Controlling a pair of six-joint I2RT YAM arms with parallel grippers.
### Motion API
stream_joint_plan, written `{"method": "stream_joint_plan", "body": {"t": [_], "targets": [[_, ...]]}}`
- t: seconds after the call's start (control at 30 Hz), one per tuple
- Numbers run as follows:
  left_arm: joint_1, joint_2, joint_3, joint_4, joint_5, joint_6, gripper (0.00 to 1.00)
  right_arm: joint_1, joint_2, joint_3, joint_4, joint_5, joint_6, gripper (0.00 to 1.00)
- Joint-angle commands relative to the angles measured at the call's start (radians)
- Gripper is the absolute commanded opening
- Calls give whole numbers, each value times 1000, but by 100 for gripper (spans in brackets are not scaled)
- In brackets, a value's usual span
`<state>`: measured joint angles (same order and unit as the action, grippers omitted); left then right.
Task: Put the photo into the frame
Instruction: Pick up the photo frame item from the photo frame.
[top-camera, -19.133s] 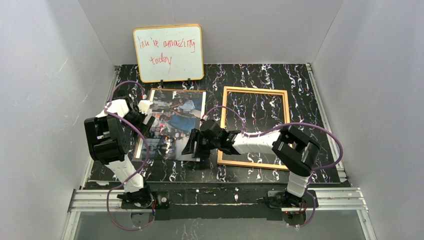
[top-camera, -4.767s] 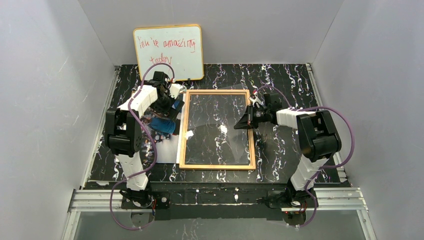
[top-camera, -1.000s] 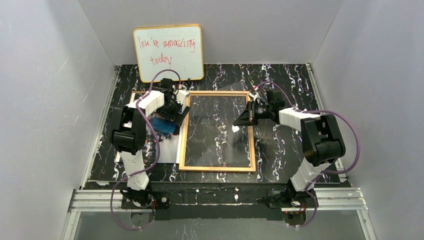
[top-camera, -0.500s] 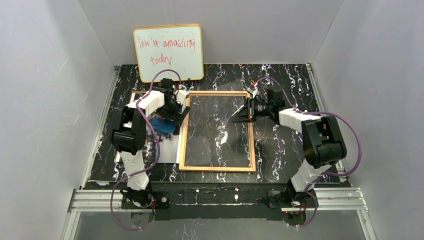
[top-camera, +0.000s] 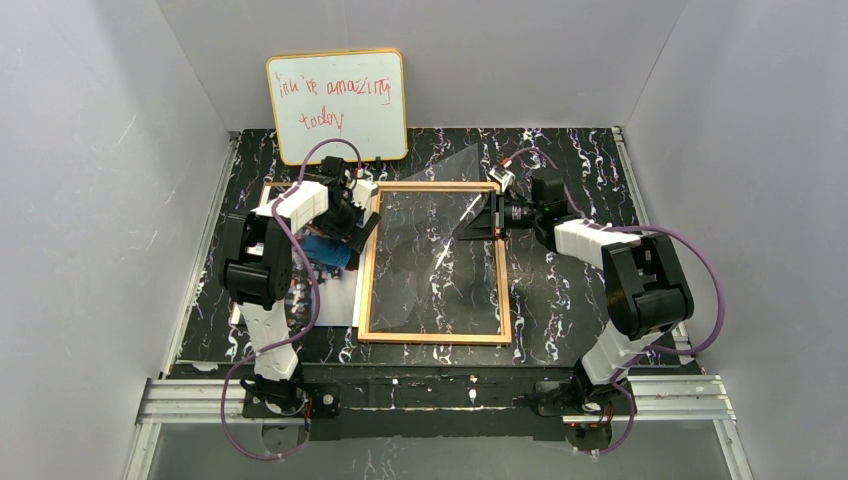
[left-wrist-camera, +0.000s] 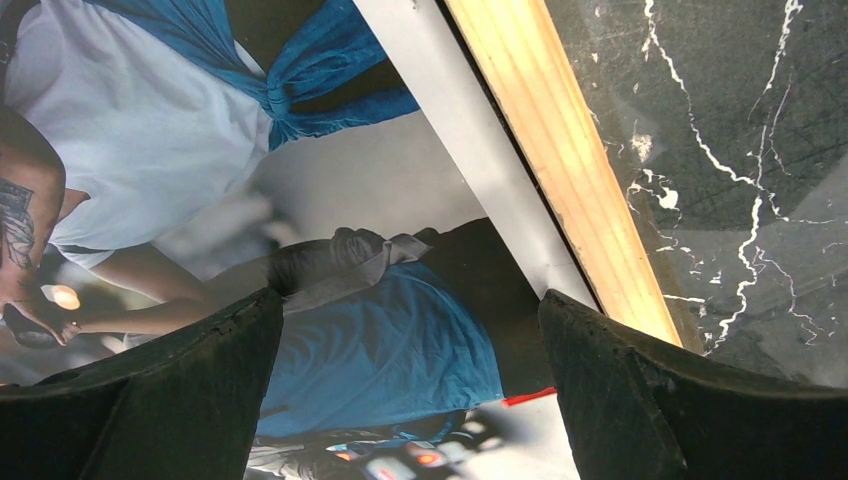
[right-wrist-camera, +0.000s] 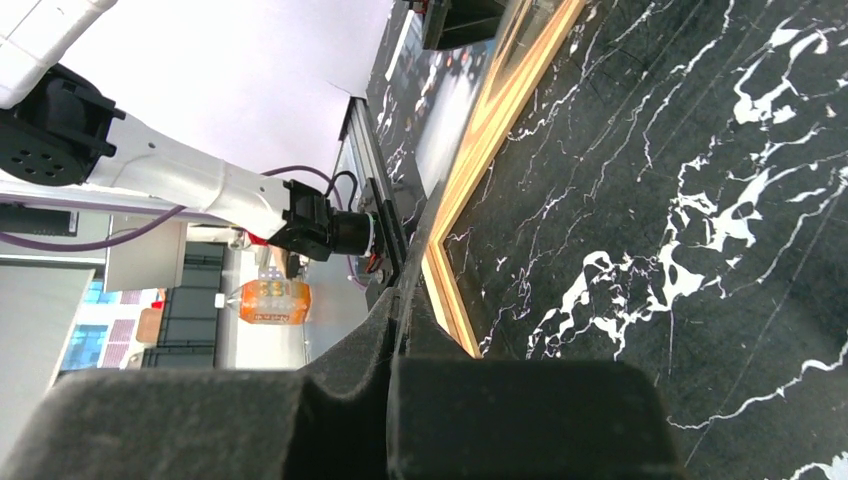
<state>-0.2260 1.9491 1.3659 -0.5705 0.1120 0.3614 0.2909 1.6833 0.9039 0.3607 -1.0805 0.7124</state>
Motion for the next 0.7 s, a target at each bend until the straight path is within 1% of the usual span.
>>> {"method": "stream_joint_plan", "body": {"t": [0.0, 0.2, 0.5, 0.67], "targets": [[7, 18, -2, -62, 53, -30, 97, 27, -40, -4, 114, -15, 25, 1], [18, 16, 8, -71, 58, -25, 97, 35, -24, -1, 97, 11, 18, 1], [18, 19, -6, -70, 60, -19, 97, 33, -7, 23, 7, 51, -26, 1], [19, 14, -15, -68, 61, -16, 97, 6, 16, 45, -57, 55, -32, 1]]}}
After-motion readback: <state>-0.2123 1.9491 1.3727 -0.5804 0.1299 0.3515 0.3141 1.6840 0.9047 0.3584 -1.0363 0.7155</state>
